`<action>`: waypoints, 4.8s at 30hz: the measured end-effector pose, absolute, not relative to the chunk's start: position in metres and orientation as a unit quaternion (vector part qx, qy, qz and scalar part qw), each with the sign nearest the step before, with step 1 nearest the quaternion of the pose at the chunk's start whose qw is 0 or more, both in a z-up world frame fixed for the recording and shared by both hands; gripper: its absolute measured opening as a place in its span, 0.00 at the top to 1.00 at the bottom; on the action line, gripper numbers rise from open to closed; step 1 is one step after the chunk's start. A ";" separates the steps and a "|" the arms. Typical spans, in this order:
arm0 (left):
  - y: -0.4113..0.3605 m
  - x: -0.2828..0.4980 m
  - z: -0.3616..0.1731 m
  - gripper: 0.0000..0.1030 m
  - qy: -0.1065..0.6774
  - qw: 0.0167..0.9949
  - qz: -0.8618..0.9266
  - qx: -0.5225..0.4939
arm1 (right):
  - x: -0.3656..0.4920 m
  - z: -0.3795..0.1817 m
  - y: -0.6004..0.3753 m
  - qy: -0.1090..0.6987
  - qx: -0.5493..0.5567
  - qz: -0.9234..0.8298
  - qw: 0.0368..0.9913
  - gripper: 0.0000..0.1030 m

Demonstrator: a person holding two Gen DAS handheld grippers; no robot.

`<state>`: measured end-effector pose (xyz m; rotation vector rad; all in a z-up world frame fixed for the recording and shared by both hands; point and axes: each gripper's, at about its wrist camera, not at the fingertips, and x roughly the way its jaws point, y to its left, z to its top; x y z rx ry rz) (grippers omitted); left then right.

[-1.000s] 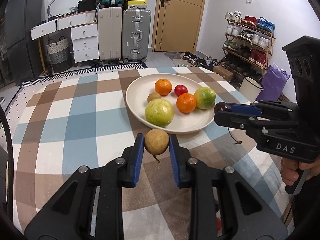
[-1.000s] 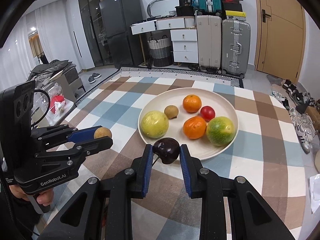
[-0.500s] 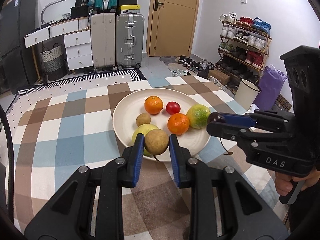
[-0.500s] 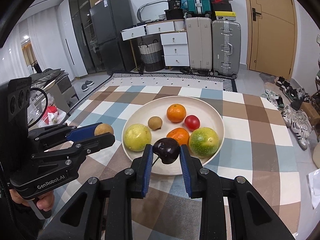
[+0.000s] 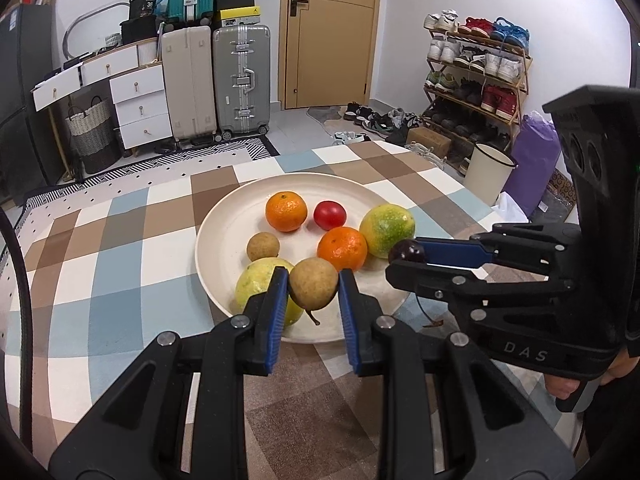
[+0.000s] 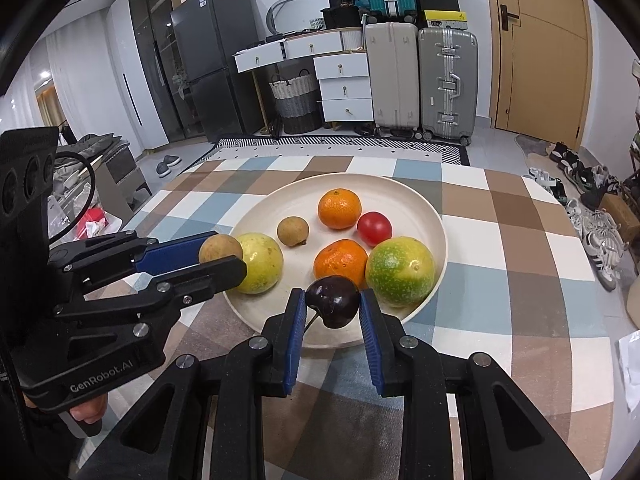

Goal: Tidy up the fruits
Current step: 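Carry the pear with the left tool while the right tool carries the plum to the plate, then lower the pear and plum onto the plate and open both tools, then move both tools toward the red tomato and dark plum on the table, then grasp the red tomato with the left tool while the right tool grasps the dark plum, then carry the tomato with the left tool while the right tool carries the plum to the plate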

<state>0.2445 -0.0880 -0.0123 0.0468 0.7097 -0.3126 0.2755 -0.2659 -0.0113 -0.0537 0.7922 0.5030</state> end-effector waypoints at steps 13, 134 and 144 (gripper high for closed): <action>-0.092 0.248 -0.020 0.78 0.355 0.921 -0.161 0.024 | 0.280 -0.018 -0.262 0.380 -0.040 0.237 0.893 0.69; -0.028 0.103 -0.030 0.71 0.383 0.917 -0.105 -0.034 | 0.142 -0.050 -0.198 0.418 -0.150 0.343 0.828 0.75; -0.028 0.104 -0.031 0.71 0.382 0.918 -0.101 -0.034 | 0.140 -0.046 -0.202 0.409 -0.140 0.347 0.833 0.75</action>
